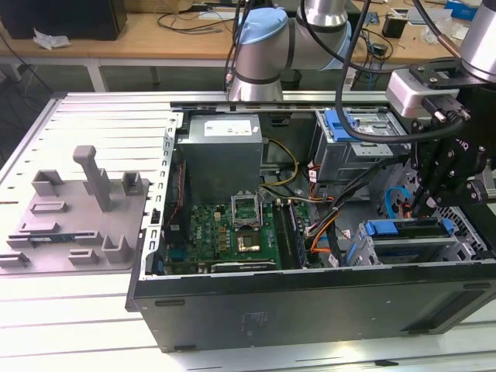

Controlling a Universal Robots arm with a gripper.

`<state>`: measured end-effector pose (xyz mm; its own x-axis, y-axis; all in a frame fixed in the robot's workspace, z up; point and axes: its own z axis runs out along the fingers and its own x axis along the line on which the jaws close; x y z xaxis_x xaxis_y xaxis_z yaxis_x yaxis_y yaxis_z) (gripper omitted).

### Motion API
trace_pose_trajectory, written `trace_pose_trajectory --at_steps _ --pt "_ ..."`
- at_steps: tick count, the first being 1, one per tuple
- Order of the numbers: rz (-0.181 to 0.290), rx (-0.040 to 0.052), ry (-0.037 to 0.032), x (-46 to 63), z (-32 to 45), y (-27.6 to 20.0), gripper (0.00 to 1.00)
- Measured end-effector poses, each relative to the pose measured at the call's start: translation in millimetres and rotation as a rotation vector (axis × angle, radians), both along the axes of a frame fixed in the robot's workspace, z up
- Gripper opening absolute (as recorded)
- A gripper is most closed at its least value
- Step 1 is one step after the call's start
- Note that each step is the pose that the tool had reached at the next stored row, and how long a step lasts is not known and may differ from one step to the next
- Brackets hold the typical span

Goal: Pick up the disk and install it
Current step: 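Insert the second disk wire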

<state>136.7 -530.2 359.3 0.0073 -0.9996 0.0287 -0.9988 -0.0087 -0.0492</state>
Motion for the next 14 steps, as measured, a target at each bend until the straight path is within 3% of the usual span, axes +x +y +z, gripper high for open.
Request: trace_pose_trajectory --at_steps 14 --pt "-0.02 0.0006 0.0 -0.7 -5.6 0.6 0.16"
